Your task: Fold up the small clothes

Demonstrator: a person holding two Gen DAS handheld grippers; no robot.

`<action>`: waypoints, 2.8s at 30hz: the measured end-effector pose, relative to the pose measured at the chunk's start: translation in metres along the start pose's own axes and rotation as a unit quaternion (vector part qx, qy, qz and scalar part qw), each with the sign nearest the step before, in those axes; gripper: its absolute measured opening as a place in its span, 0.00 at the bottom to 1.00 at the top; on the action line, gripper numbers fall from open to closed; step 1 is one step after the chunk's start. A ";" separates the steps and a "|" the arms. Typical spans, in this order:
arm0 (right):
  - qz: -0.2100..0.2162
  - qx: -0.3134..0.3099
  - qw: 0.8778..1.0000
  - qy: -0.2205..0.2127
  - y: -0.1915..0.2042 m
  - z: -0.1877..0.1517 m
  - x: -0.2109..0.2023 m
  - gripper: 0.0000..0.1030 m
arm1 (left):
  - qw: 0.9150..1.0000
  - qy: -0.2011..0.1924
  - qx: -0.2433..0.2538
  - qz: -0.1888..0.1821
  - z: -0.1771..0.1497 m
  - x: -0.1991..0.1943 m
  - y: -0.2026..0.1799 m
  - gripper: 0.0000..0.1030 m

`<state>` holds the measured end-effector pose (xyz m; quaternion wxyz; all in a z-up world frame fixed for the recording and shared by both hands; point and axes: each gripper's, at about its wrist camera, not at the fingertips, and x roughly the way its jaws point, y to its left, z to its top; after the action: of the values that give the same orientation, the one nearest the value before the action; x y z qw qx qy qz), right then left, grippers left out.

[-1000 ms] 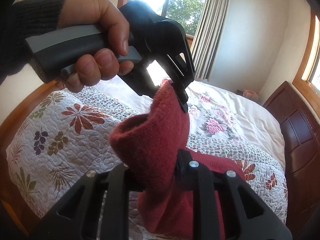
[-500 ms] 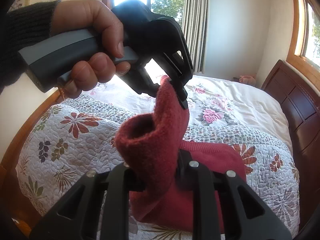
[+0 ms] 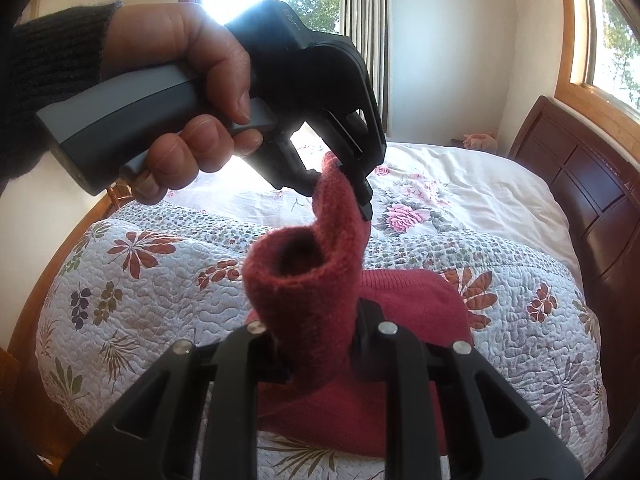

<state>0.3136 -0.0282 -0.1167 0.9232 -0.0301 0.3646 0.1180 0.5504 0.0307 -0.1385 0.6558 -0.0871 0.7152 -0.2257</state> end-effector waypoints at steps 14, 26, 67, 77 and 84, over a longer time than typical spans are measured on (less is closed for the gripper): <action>0.026 0.093 0.995 0.009 -0.059 -0.035 0.001 0.18 | 0.995 0.039 0.034 0.080 0.007 0.059 -0.055 0.18; 0.073 0.227 0.971 0.023 -0.127 -0.087 0.013 0.17 | 0.983 0.077 0.060 0.156 0.013 0.129 -0.097 0.18; 0.363 0.445 0.800 0.177 -0.260 -0.195 0.082 0.13 | 0.978 -0.100 0.128 -0.127 -0.138 0.048 -0.034 0.61; 0.325 0.429 0.829 0.155 -0.285 -0.187 0.076 0.50 | 0.982 -0.024 0.112 -0.148 -0.149 0.134 -0.011 0.61; 0.305 0.395 0.857 0.125 -0.314 -0.116 0.113 0.56 | 0.981 -0.033 0.102 -0.163 -0.153 0.141 -0.001 0.61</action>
<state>0.3916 -0.3268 -0.2879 0.7218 0.4353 0.4842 0.2346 0.3836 0.0025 -0.2595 0.6388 -0.1424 0.6428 -0.3979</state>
